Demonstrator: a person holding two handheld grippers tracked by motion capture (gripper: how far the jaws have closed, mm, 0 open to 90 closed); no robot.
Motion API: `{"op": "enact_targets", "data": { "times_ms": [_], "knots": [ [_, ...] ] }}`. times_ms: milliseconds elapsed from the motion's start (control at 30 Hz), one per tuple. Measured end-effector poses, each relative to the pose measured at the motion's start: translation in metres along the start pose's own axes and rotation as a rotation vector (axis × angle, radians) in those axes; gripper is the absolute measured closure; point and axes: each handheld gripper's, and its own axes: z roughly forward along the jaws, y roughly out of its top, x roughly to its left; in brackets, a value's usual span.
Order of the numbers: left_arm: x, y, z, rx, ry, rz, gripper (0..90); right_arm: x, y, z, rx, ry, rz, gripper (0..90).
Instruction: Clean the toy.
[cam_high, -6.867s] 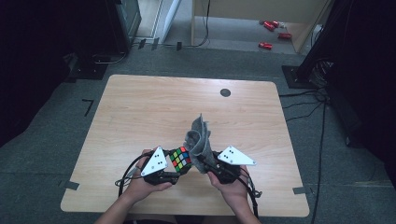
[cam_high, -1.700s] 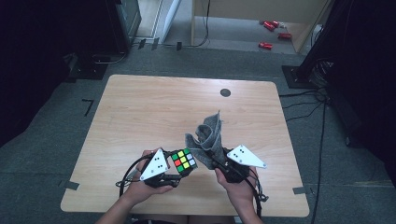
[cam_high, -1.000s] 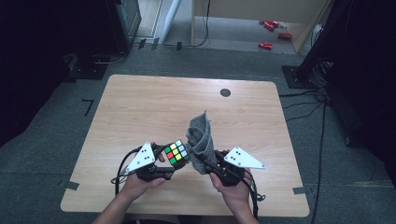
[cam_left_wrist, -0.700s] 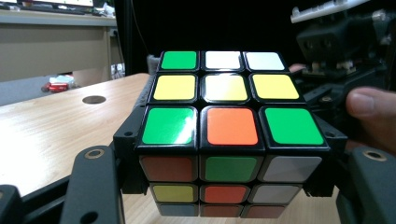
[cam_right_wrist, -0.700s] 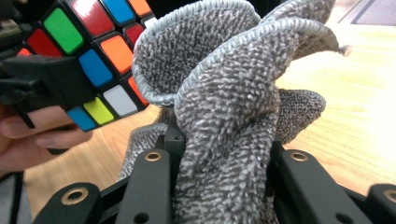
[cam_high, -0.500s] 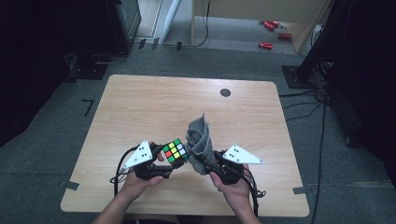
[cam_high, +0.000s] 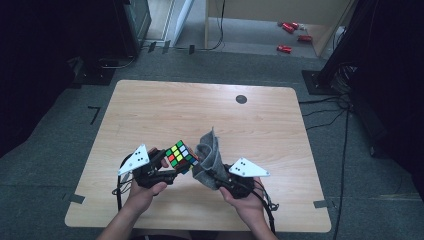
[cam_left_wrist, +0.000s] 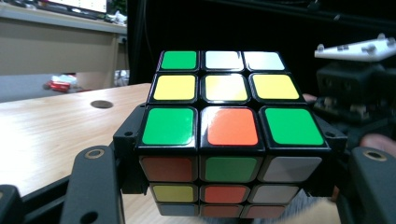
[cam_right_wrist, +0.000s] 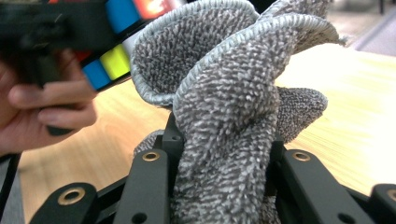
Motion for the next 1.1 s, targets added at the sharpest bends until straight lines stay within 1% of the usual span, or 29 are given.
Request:
{"op": "enact_targets", "data": {
  "times_ms": [67,167,233,300,333,367,400,433,467,500,533,567,600,633,700,733,800,900,933,967,1000,1033,1067,1100],
  "knots": [
    [-0.003,-0.001,0.002,0.01,-0.011,0.008,34.0,0.009,-0.001,0.004,0.002,0.03,-0.045,66.0],
    [-0.005,-0.002,0.005,0.026,-0.013,0.012,34.0,0.025,-0.003,0.011,0.022,0.089,-0.091,65.9],
    [-0.003,-0.002,0.005,0.034,0.0,0.001,34.0,0.035,-0.005,0.015,0.046,0.133,-0.118,65.9],
    [0.0,-0.002,0.003,0.037,0.015,-0.006,34.0,0.043,-0.007,0.019,0.071,0.178,-0.156,65.9],
    [0.001,-0.001,0.002,0.033,0.021,-0.008,34.0,0.047,-0.008,0.021,0.082,0.186,-0.184,65.9],
    [0.002,0.0,0.001,0.028,0.027,-0.013,34.0,0.05,-0.009,0.022,0.092,0.18,-0.211,65.9],
    [0.003,0.0,0.0,0.02,0.029,-0.019,34.0,0.051,-0.009,0.022,0.102,0.17,-0.221,65.8],
    [0.003,0.001,-0.002,0.016,0.029,-0.023,34.0,0.048,-0.009,0.022,0.105,0.158,-0.222,65.8],
    [0.004,0.002,-0.003,0.013,0.029,-0.022,34.0,0.044,-0.008,0.021,0.101,0.134,-0.207,65.8],
    [0.004,0.003,-0.003,0.012,0.024,-0.024,34.0,0.038,-0.006,0.018,0.091,0.102,-0.181,65.9],
    [0.003,0.003,-0.003,0.012,0.016,-0.027,34.0,0.031,-0.005,0.015,0.069,0.069,-0.142,65.6],
    [0.002,0.002,-0.002,0.013,0.008,-0.027,34.0,0.024,-0.003,0.011,0.033,0.049,-0.099,65.2],
    [0.001,0.002,0.0,0.016,0.0,-0.025,34.0,0.019,-0.001,0.007,-0.002,0.039,-0.06,65.3],
    [-0.001,0.001,0.001,0.021,-0.009,-0.02,34.0,0.017,0.0,0.005,-0.018,0.037,-0.05,65.2],
    [-0.004,0.0,0.004,0.027,-0.021,-0.012,34.0,0.021,0.001,0.005,-0.016,0.043,-0.081,65.2],
    [-0.005,0.0,0.005,0.029,-0.026,-0.015,34.0,0.025,0.0,0.006,-0.009,0.058,-0.092,65.2],
    [-0.004,-0.001,0.005,0.037,-0.024,-0.018,34.0,0.034,-0.003,0.012,0.017,0.098,-0.115,65.2],
    [-0.002,-0.002,0.005,0.04,-0.01,-0.031,34.0,0.048,-0.008,0.019,0.061,0.17,-0.193,65.0],
    [-0.002,-0.001,0.004,0.04,-0.007,-0.03,34.0,0.051,-0.01,0.02,0.068,0.192,-0.213,64.9],
    [-0.001,-0.001,0.003,0.038,-0.005,-0.031,34.0,0.052,-0.01,0.021,0.072,0.204,-0.225,64.9],
    [-0.001,0.0,0.003,0.031,-0.005,-0.031,34.0,0.052,-0.01,0.021,0.076,0.203,-0.231,64.9],
    [-0.001,0.001,0.002,0.027,-0.005,-0.034,34.0,0.049,-0.009,0.02,0.075,0.193,-0.227,64.9],
    [0.0,0.001,0.001,0.024,-0.006,-0.033,34.0,0.045,-0.008,0.018,0.066,0.175,-0.212,65.0],
    [0.001,0.001,0.0,0.023,-0.006,-0.035,34.0,0.038,-0.006,0.015,0.054,0.146,-0.189,65.1]
  ]
}}
